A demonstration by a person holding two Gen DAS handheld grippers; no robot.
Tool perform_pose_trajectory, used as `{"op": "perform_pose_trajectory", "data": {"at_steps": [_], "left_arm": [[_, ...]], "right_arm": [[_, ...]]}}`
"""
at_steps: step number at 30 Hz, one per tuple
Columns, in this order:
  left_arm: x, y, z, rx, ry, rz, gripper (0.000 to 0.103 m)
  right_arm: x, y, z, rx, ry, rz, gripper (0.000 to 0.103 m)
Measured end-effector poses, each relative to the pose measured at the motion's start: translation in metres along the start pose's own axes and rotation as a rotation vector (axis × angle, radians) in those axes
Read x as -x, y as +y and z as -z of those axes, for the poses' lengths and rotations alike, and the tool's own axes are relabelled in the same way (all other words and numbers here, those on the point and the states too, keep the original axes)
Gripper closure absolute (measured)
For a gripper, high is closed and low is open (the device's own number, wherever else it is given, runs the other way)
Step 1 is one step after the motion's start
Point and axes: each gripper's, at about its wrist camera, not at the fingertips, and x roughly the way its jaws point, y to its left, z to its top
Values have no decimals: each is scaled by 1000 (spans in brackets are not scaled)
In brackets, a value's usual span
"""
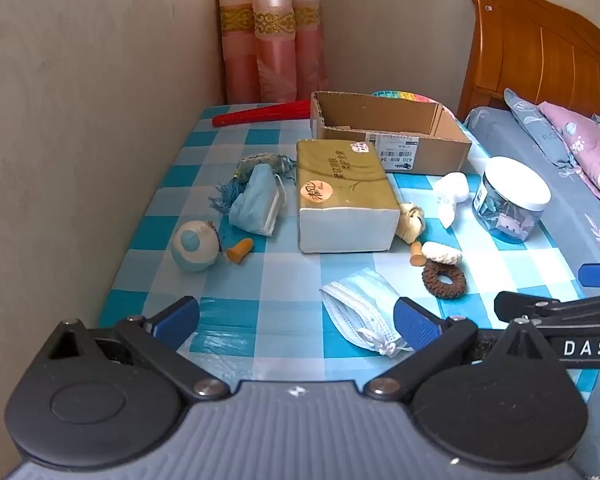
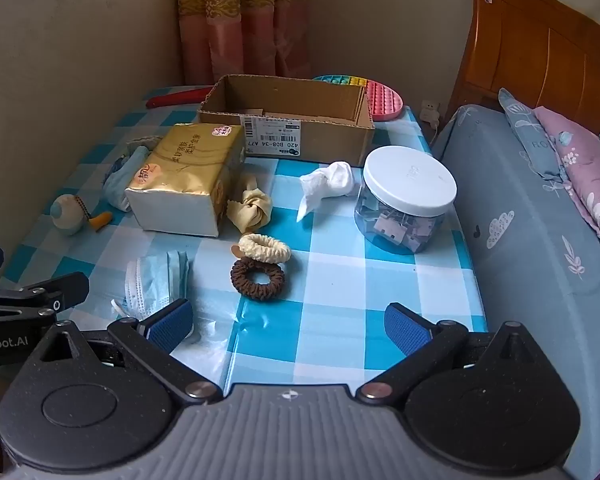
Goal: Organize soft objects
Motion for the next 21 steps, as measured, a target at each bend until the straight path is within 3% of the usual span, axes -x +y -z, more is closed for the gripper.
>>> {"op": "perform_pose_trajectory", "data": {"at_steps": [21], "left_arm": [[1, 0, 0, 3, -3, 4, 1]], "right_arm": [[1, 2, 0, 7, 0, 8, 0]]}}
